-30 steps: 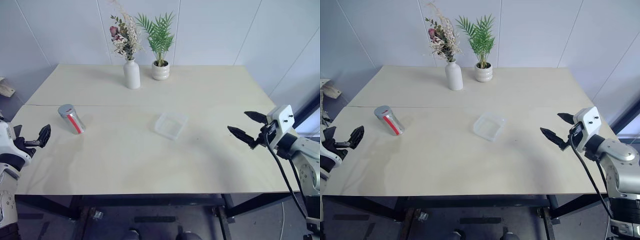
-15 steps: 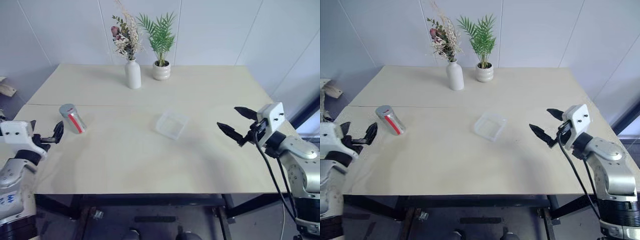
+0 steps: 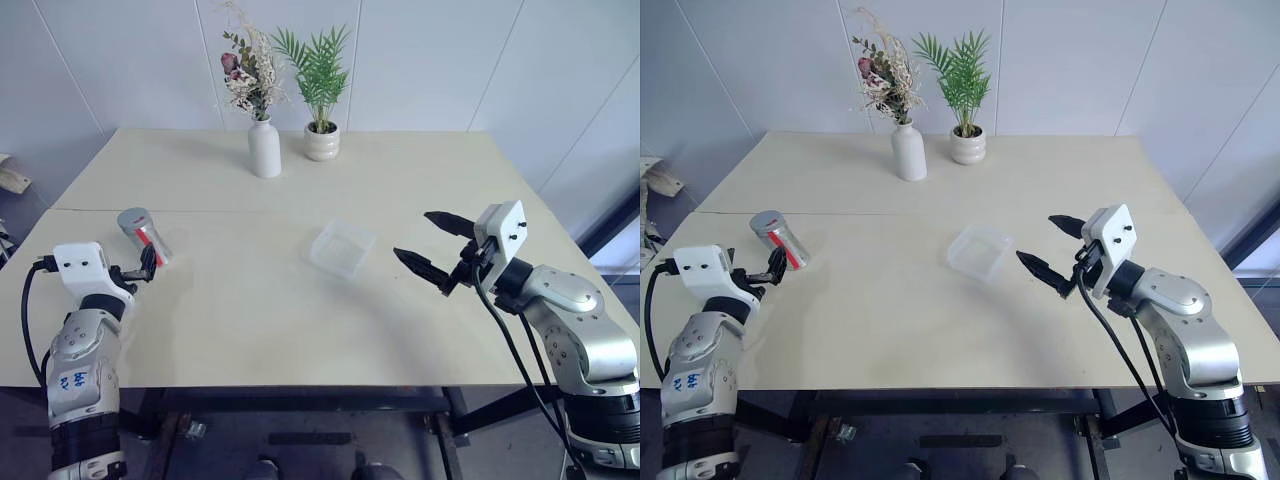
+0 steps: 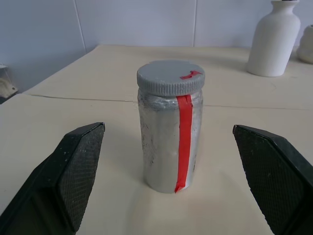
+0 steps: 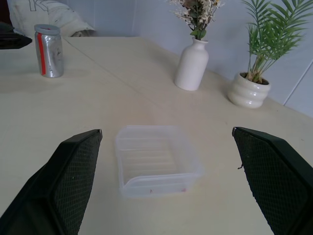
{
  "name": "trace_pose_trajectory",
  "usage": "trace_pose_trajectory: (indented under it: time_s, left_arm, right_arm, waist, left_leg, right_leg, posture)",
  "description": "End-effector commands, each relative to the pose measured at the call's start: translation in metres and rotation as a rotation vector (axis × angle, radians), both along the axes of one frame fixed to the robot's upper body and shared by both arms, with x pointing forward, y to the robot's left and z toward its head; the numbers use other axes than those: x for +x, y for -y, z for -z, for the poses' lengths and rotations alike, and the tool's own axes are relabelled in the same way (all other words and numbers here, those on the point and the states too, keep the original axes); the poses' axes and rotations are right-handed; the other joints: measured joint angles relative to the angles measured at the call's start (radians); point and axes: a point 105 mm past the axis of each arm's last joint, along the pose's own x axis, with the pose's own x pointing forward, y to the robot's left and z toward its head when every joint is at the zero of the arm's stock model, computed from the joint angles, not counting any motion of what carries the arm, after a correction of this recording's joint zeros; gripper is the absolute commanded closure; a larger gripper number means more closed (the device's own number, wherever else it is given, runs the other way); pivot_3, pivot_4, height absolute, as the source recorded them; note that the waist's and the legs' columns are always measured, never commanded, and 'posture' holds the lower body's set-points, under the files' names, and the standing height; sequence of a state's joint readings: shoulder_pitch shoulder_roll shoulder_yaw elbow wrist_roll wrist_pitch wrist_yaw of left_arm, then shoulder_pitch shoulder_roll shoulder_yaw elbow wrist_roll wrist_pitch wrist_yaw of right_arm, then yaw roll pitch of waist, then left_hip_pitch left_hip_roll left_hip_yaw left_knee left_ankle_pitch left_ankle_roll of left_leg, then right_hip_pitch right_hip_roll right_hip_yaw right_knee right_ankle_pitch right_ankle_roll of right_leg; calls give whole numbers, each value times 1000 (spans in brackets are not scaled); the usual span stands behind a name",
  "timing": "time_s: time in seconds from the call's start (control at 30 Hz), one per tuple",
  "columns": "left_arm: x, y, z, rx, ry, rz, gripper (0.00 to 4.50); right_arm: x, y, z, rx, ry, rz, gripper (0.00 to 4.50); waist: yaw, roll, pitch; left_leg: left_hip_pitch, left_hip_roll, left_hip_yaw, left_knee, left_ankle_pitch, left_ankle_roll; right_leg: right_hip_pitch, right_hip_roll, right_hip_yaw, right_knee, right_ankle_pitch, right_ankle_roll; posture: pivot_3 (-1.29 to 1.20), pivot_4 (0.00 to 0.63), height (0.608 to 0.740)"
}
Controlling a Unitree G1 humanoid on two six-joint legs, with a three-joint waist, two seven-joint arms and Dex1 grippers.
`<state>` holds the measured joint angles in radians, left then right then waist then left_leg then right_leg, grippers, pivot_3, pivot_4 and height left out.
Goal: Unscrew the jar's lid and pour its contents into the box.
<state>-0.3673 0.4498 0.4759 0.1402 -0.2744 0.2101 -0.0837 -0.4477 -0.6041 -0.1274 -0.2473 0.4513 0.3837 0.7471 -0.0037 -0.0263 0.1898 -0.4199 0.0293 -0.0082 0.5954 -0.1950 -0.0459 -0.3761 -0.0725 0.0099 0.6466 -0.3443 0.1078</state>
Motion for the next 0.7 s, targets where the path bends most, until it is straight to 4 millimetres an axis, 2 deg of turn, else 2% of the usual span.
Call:
trace_pose_trajectory:
  time_s: [0.03,0.4,0.7]
  left_arm:
    - [8,0,-11,20,46,-5,24]
    - [37,4,-9,21,43,-2,24]
    - [49,-1,-12,21,57,-19,24]
  right_arm:
    - [-2,-3,-13,11,50,-7,0]
    - [-3,-14,-12,34,45,-41,0]
    - [-3,-16,-12,52,47,-55,0]
  waist:
    - [1,0,0]
    - [2,0,0]
    - [1,0,0]
  left_leg:
    - [0,0,0,0,0,0]
    - [0,0,0,0,0,0]
    - [0,0,0,0,0,0]
  right_leg:
    - [0,0,0,0,0,0]
    - [0,1,0,0,0,0]
    - [0,1,-1,0,1,1]
  posture:
    - [0,150,740]
    - [0,150,740]
    - [0,150,740]
